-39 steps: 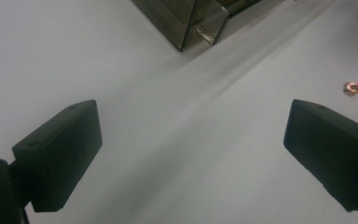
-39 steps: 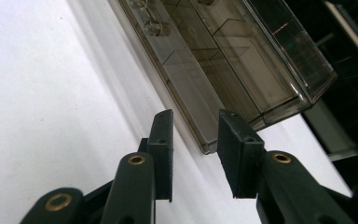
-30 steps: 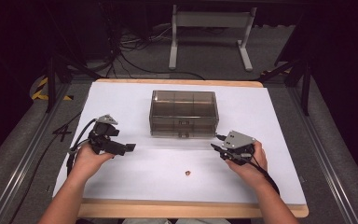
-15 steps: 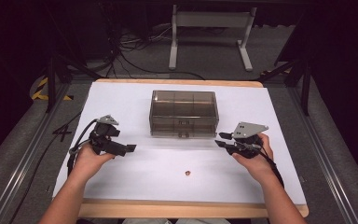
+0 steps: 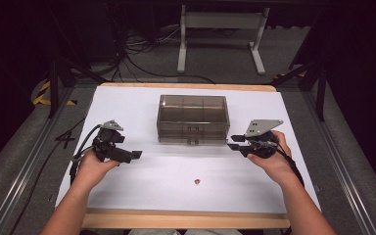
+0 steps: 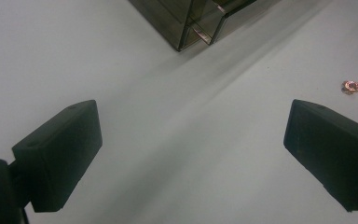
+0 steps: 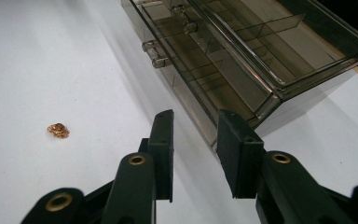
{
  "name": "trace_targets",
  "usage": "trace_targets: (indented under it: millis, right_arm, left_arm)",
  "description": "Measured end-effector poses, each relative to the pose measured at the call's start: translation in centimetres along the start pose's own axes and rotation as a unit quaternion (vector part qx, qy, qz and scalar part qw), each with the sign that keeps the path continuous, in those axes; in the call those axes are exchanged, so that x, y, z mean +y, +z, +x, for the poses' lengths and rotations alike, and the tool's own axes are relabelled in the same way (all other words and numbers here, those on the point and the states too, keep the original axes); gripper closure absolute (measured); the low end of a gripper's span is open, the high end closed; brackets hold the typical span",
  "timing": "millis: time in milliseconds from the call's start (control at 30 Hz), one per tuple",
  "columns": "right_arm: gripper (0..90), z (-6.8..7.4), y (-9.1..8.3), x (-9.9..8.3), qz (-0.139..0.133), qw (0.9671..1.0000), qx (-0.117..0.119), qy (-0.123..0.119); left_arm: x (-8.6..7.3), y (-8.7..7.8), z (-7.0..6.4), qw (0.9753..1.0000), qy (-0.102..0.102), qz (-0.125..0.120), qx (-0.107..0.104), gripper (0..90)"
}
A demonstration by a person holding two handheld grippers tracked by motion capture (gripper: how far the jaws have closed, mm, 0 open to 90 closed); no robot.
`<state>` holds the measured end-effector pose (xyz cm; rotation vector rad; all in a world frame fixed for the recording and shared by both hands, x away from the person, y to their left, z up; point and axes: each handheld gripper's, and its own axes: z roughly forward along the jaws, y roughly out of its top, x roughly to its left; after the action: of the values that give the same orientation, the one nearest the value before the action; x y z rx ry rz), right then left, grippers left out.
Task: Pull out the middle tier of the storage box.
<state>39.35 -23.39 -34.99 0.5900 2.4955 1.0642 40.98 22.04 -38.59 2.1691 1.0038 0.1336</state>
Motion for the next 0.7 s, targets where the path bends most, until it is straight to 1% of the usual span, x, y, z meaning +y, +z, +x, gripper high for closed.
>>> trace_targets:
  millis: [133,200,333,567,700]
  right_arm:
    - [67.8,-0.3,0.1,0.4,0.010,0.9999,0.007,-0.004]
    - [67.8,-0.6,0.2,0.8,0.017,0.9997,0.017,-0.006]
    - [67.9,-1.0,0.2,1.3,0.024,0.9993,0.025,-0.010]
    - [68.2,-2.0,0.4,2.5,0.043,0.9983,0.034,-0.018]
    - [68.0,-2.2,0.6,2.8,0.054,0.9975,0.040,-0.022]
  left_arm:
    - [0.0,0.0,0.0,1.0000,-0.004,-0.002,0.001,4.9]
    - [0.0,-0.1,0.1,1.0000,-0.005,-0.002,0.000,4.9]
    - [0.0,-0.1,0.1,1.0000,-0.006,-0.002,0.001,4.9]
    - [-0.1,-0.1,0.1,1.0000,-0.007,-0.002,0.002,4.9]
    - [-0.2,-0.2,0.1,1.0000,-0.007,-0.002,0.002,4.8]
